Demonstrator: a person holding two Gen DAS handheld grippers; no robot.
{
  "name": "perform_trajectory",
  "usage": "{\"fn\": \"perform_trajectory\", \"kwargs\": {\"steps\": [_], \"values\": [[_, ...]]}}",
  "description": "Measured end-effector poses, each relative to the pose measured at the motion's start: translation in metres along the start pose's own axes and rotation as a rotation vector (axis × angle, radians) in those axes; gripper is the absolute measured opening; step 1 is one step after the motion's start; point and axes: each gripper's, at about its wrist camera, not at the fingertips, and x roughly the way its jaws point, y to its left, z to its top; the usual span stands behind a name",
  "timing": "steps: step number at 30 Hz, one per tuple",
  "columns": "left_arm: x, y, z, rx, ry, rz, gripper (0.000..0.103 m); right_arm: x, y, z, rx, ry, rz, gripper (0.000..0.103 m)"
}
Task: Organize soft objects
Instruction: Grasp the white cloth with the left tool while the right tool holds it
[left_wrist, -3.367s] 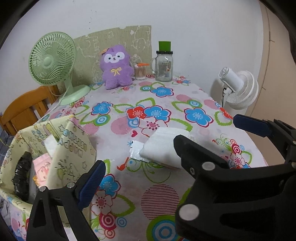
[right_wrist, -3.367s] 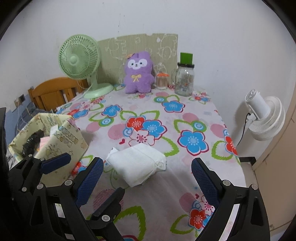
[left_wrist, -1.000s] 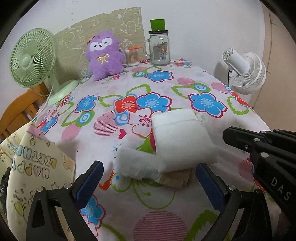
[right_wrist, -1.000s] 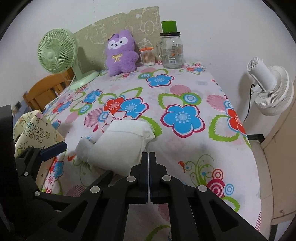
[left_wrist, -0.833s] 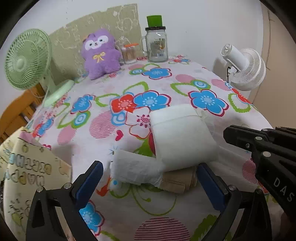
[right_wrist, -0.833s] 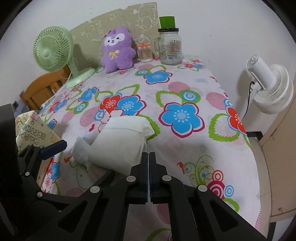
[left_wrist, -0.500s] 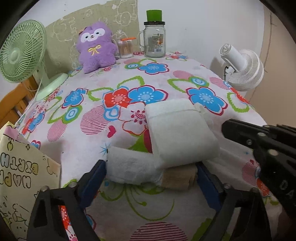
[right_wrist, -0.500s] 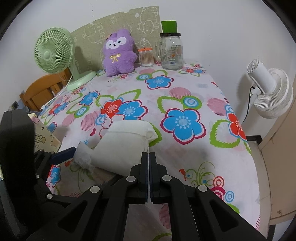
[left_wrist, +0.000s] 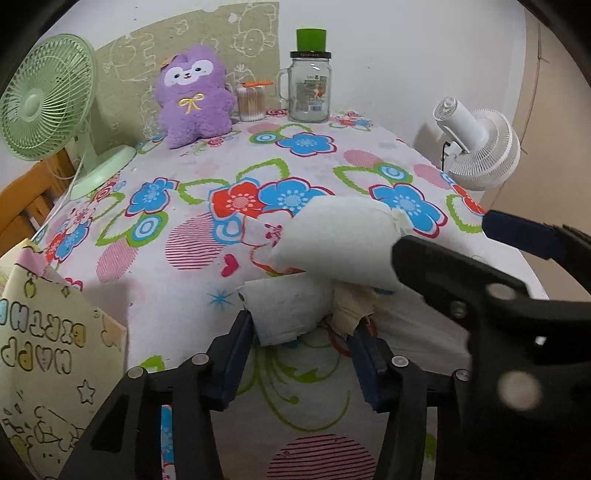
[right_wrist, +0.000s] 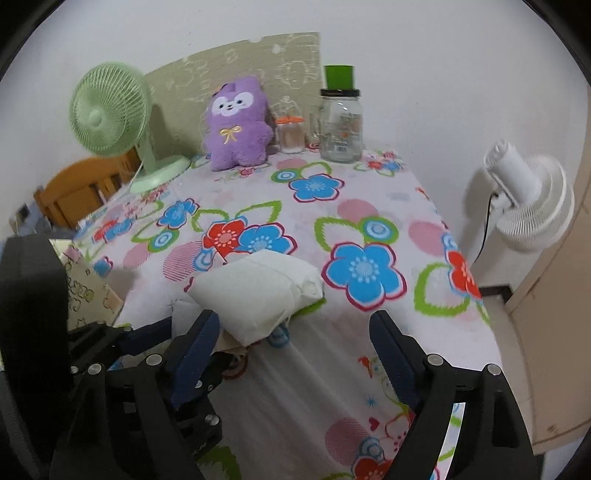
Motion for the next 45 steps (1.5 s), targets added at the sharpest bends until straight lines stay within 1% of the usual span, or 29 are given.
{"fn": "perform_trajectory", "kwargs": {"steps": [3, 6, 9, 13, 15, 16, 19, 24, 27, 30, 32, 34, 37, 40, 45], "values": [[-0.003, 0.006, 0.0, -0.017, -0.001, 0.007, 0.052, 0.008, 0.007, 0.007, -0.024, 0.011, 0.02, 0.086], [-0.008, 0.01, -0.001, -0.02, -0.015, 0.038, 0.052, 0.018, 0.014, 0.014, -0.039, 0.022, 0.055, 0.086], [-0.009, 0.017, 0.0, -0.037, -0.015, 0.061, 0.052, 0.029, 0.024, 0.022, -0.077, 0.024, 0.052, 0.086], [-0.006, 0.026, 0.001, -0.067, -0.003, 0.068, 0.052, 0.048, 0.035, 0.03, -0.136, 0.046, 0.042, 0.086], [-0.001, 0.03, 0.001, -0.084, 0.012, 0.068, 0.052, 0.059, 0.041, 0.033, -0.161, 0.053, 0.048, 0.088], [0.0, 0.031, 0.001, -0.09, 0.018, 0.066, 0.052, 0.067, 0.043, 0.034, -0.169, 0.069, 0.035, 0.09], [0.001, 0.033, 0.0, -0.099, 0.019, 0.056, 0.052, 0.084, 0.045, 0.03, -0.182, 0.113, 0.016, 0.09], [0.003, 0.034, 0.0, -0.102, 0.02, 0.044, 0.052, 0.092, 0.042, 0.027, -0.166, 0.122, 0.024, 0.09], [0.003, 0.035, -0.001, -0.1, 0.02, 0.043, 0.052, 0.097, 0.042, 0.026, -0.173, 0.146, 0.037, 0.089], [0.003, 0.034, -0.001, -0.097, 0.019, 0.045, 0.052, 0.096, 0.044, 0.024, -0.185, 0.149, 0.033, 0.084], [0.003, 0.034, -0.001, -0.096, 0.018, 0.044, 0.052, 0.093, 0.046, 0.023, -0.196, 0.147, 0.039, 0.074], [0.004, 0.034, -0.001, -0.1, 0.017, 0.043, 0.052, 0.087, 0.053, 0.021, -0.223, 0.146, 0.056, 0.05], [0.004, 0.034, -0.001, -0.101, 0.015, 0.046, 0.052, 0.083, 0.054, 0.018, -0.218, 0.147, 0.069, 0.038], [0.003, 0.033, 0.0, -0.099, 0.016, 0.051, 0.051, 0.079, 0.048, 0.018, -0.179, 0.152, 0.093, 0.03], [-0.002, 0.029, -0.001, -0.085, 0.01, 0.055, 0.051, 0.068, 0.047, 0.012, -0.15, 0.153, 0.113, 0.026]]}}
